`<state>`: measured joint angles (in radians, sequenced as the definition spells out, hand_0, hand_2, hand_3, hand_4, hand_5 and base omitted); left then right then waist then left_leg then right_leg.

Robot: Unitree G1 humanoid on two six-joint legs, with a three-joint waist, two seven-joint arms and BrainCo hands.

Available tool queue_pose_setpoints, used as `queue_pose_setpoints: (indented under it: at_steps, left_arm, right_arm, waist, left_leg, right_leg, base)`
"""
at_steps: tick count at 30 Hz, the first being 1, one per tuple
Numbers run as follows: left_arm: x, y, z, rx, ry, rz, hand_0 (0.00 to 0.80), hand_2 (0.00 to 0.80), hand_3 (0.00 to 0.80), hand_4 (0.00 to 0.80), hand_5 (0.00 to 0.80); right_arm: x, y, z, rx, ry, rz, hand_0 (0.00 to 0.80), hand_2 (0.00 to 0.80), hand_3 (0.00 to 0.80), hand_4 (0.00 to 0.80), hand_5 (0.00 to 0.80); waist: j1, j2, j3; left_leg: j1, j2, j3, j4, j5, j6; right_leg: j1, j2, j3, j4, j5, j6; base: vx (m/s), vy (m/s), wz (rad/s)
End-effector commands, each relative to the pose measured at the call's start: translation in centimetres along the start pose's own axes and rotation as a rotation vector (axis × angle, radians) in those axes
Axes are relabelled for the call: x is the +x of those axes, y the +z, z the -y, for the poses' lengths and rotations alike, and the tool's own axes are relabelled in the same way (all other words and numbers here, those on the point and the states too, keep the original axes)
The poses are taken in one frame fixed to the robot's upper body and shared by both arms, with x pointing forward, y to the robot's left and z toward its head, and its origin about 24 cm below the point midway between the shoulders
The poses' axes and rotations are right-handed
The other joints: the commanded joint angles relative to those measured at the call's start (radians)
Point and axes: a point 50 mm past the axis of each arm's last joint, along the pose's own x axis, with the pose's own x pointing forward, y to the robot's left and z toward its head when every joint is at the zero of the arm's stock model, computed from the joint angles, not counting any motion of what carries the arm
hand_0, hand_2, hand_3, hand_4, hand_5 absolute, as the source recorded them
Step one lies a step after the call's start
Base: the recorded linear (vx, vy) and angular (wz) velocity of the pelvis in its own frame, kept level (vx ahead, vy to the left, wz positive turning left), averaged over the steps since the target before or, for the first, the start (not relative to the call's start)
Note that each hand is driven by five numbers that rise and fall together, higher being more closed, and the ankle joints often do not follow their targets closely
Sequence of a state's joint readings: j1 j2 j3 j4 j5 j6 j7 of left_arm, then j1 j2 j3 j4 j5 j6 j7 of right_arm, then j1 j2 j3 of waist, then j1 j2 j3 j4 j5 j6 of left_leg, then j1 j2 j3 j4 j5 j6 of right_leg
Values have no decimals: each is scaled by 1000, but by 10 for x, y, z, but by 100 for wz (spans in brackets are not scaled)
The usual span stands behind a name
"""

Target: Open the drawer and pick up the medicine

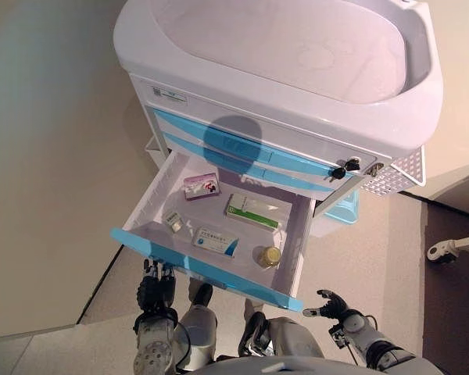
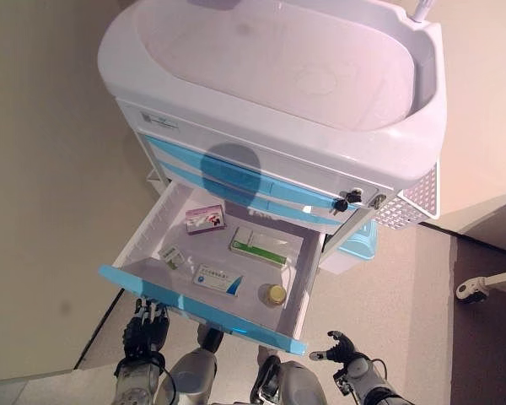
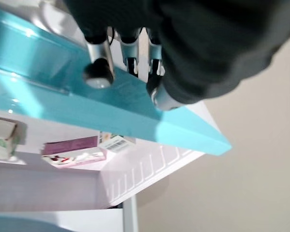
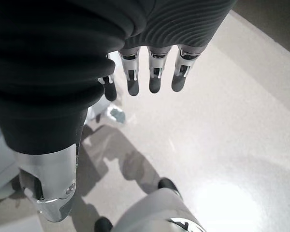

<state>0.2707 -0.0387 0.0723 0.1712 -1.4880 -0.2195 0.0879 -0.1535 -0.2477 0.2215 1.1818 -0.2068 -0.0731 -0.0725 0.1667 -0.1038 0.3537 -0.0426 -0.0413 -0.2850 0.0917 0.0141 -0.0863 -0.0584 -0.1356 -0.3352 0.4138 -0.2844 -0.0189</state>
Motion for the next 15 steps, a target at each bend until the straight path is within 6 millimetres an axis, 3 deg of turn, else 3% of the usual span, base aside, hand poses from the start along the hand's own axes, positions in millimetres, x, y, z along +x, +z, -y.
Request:
queue_pose_setpoints:
  at_steps: [1,4,9,10,11,12,14,15]
  left_arm:
    - [-31,100,95,-138,-550,599,800,800,800,800,800]
    - [-31,115,79,-123,-435,703,800,800,800,800,800]
    - [-26,124,61,-65,-271,758,800,800,800,800,800]
    - [-24,126,53,-44,-210,762,800,800,800,800,800]
    - [-21,131,32,-1,-76,768,800,800,800,800,800]
    - [-21,131,33,0,-76,768,800,800,800,800,800]
    - [-18,137,6,71,94,753,800,800,800,800,800]
    - [-18,138,-4,113,148,734,747,747,747,747,747]
  right_arm:
    - [-12,-54,9,-98,-13,-187,0,0,0,0,0]
    - [-14,-59,12,-85,-28,-201,0,0,0,0,0]
    - [-17,-65,13,-57,-46,-216,0,0,0,0,0]
    - [-17,-67,13,-45,-52,-218,0,0,0,0,0]
    - [-18,-68,16,-27,-64,-221,0,0,0,0,0]
    - [-18,-68,15,-26,-64,-221,0,0,0,0,0]
    - [-18,-67,19,-1,-84,-212,0,0,0,0,0]
    - [-18,-66,21,3,-91,-208,0,0,0,0,0]
  waist:
    - [33,94,-299]
    - [39,97,-293]
    - [42,95,-288]
    - [42,93,-287]
    - [44,92,-288]
    - [44,91,-288]
    - [43,90,-288]
    - [42,90,-287]
  left_leg:
    - [-32,-127,32,93,-86,105]
    - [-34,-129,39,96,-90,108]
    - [-35,-132,27,88,-85,105]
    - [-36,-134,22,84,-82,104]
    - [-38,-134,19,76,-79,103]
    - [-38,-134,18,76,-78,103]
    - [-41,-134,15,61,-70,102]
    - [-42,-134,13,57,-67,103]
  right_leg:
    - [52,-29,69,-207,195,104]
    - [46,-29,79,-204,195,107]
    - [47,-32,71,-203,192,107]
    - [48,-32,68,-206,192,107]
    - [48,-32,63,-212,193,107]
    - [48,-32,62,-213,193,107]
    - [44,-32,55,-221,199,108]
    - [43,-31,55,-222,200,109]
  base:
    - [16,25,-4]
    - [17,16,-9]
    - [7,1,-2]
    - [3,-12,6]
    - [4,-12,8]
    - [1,-9,8]
    - [4,-4,14]
    - [7,-4,11]
